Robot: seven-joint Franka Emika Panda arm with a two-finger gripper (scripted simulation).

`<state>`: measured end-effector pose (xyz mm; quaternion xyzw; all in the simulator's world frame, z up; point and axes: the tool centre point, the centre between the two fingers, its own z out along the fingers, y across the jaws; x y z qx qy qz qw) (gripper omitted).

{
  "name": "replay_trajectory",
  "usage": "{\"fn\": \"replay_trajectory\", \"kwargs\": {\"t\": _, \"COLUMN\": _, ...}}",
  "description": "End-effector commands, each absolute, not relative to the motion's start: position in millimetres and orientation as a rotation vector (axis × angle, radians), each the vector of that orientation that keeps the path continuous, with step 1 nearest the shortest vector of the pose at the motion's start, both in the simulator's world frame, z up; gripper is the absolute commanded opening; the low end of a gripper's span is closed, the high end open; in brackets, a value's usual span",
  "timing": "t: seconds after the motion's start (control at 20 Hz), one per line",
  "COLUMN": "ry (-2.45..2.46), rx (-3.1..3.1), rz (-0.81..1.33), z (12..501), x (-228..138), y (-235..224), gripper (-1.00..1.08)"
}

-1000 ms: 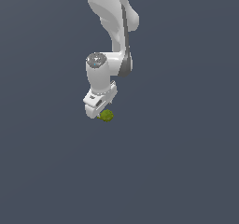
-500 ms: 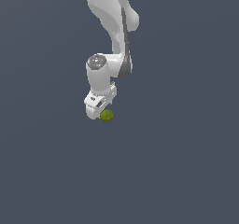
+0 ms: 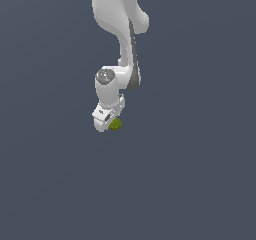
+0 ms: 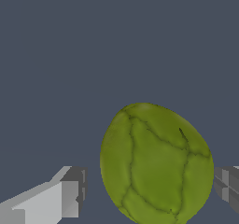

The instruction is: Pick up the object and move it to a goal position.

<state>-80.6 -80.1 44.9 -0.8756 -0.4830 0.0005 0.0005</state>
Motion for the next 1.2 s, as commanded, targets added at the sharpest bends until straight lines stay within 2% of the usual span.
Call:
{"fn": "replay_trajectory", "kwargs": {"t": 0.0, "ry": -1.518, "rx": -2.751, "rz": 0.000, "z": 41, "x": -80, "y": -80, "gripper": 1.00}}
{"fn": "replay_trajectory", "kwargs": {"t": 0.05, "ry": -1.518, "rx": -2.751, "rz": 0.000, "z": 41, "x": -80, "y": -80, "gripper": 1.00}}
{"fn": "replay_trajectory", "kwargs": {"t": 0.1, "ry": -1.518, "rx": -2.751, "rz": 0.000, "z": 41, "x": -80, "y": -80, "gripper": -1.00}}
{"fn": "replay_trajectory", "kwargs": {"t": 0.75, "ry": -1.518, "rx": -2.752, "rz": -0.002, "z": 43, "x": -78, "y": -83, "gripper": -1.00}}
{"fn": "replay_trajectory", "kwargs": {"t": 1.15, "ry": -1.518, "rx": -2.752, "rz": -0.002, "z": 59, "x": -59, "y": -108, "gripper": -1.00}}
